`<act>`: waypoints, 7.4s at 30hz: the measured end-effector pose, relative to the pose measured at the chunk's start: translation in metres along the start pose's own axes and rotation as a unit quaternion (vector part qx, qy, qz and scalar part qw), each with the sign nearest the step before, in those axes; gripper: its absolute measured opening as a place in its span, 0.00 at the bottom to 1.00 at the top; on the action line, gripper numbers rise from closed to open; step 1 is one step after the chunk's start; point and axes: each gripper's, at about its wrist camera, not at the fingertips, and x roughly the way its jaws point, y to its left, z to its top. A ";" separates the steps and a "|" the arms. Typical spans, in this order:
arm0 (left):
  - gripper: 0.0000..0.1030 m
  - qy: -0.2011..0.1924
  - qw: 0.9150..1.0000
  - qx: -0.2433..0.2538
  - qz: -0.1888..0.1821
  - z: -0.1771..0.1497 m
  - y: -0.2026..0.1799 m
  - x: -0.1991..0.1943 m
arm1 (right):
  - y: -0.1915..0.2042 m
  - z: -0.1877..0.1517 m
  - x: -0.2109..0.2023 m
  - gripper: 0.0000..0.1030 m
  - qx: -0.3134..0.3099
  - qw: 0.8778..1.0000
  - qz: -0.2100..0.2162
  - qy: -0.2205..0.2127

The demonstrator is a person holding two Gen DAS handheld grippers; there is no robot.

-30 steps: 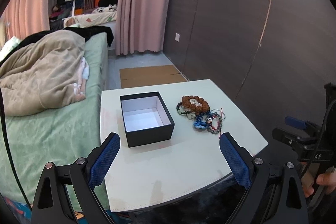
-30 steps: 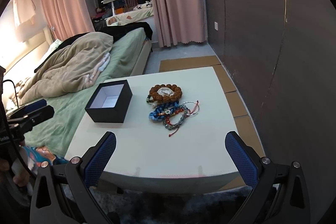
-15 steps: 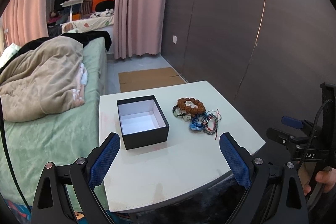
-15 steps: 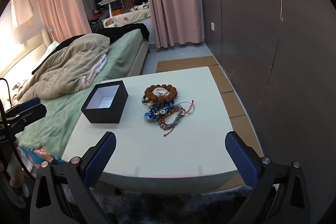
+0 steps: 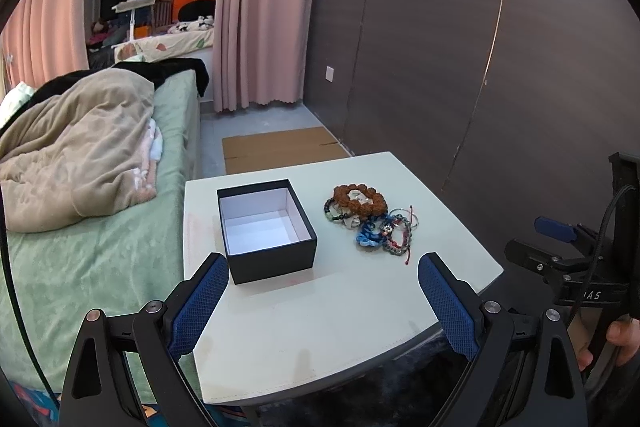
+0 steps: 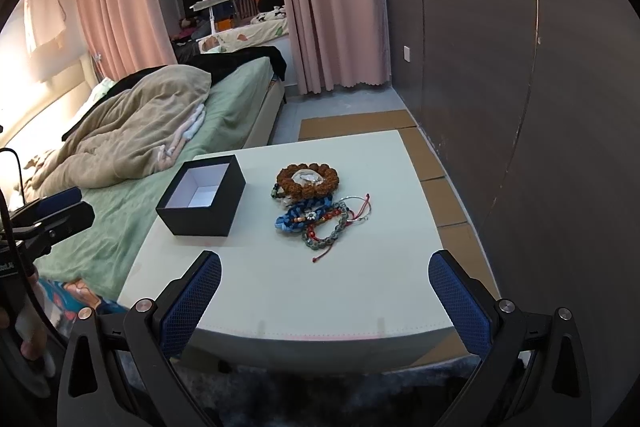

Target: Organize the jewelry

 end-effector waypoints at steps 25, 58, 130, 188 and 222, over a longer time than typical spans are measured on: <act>0.93 0.006 1.000 0.004 -0.004 0.001 -0.001 0.005 | 0.006 0.003 0.007 1.00 0.002 1.000 0.011 -0.012; 0.54 0.149 0.987 0.010 -0.052 0.062 -0.029 0.159 | -0.083 0.024 0.080 0.74 0.161 0.985 0.056 0.032; 0.18 0.096 0.974 -0.156 -0.132 0.098 0.070 0.108 | -0.025 0.078 0.157 0.10 0.169 0.967 0.119 0.148; 0.80 0.125 0.978 -0.145 -0.080 0.092 0.039 0.140 | -0.028 0.120 0.121 0.73 0.116 0.986 0.058 0.108; 0.54 0.267 0.957 -0.097 -0.051 0.064 -0.019 0.273 | -0.105 0.087 0.199 0.63 0.232 0.951 0.095 0.180</act>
